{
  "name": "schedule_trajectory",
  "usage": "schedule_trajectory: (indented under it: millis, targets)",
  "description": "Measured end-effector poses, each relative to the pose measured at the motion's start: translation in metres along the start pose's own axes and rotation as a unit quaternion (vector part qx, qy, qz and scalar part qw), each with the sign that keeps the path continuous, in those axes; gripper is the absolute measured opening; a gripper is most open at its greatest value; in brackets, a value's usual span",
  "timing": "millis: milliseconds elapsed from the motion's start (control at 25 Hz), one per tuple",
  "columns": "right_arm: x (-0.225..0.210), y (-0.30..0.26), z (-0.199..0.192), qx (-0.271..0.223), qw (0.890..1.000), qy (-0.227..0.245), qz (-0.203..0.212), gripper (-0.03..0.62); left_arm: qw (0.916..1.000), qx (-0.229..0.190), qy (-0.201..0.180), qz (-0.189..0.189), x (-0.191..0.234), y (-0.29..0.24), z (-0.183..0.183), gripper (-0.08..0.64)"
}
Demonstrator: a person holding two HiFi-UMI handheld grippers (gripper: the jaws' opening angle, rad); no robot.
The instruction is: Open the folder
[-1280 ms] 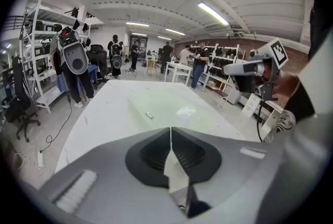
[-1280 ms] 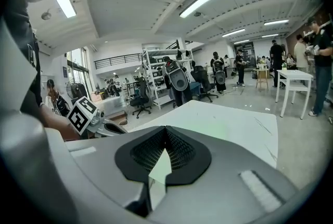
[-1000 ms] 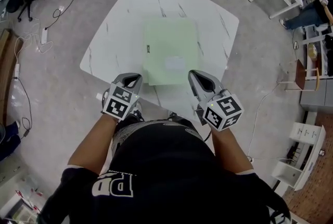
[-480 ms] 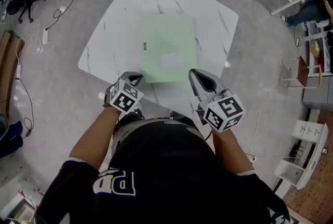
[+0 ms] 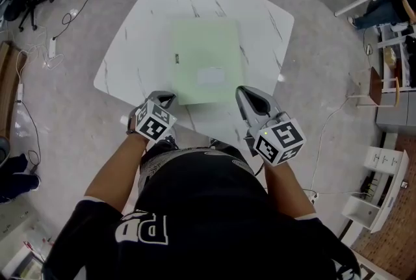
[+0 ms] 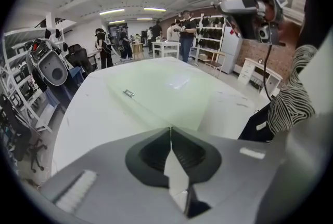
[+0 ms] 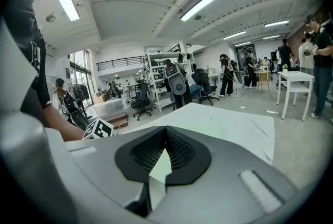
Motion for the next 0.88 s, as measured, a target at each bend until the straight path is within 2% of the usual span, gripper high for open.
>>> schedule_trajectory:
  millis: [320,600,760,880]
  targets:
    - [0.0016,-0.0022,0.0004,-0.006,1.000,0.006,-0.004,0.000,0.9999,0.005,0.006,-0.010,0.0022,-0.0009,-0.0008,0.061]
    - [0.0050,-0.0016,0.0021,-0.006,0.999,0.033,-0.006,0.005,0.9998,0.009,0.005,-0.014,0.0020,-0.0009,0.0003,0.061]
    - [0.0077,0.0010,0.0041,-0.009,0.998,0.059,-0.004,0.057,0.9999,0.008,0.005,-0.014,0.0022,-0.0014,-0.0003,0.061]
    - [0.0090,0.0022,0.0032,-0.003,0.997,0.080,-0.010,0.057,0.9998,0.007,0.008,-0.015,0.0025,-0.0012,-0.0007,0.061]
Point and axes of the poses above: the fingertips, and each gripper's own axes: y backward along the fingers, x to its left, z out of its top, the point moved 6 cm from there along y, backward along the fingers, and after that the axes turned 6 degrees about x, right-handed, at the moved point
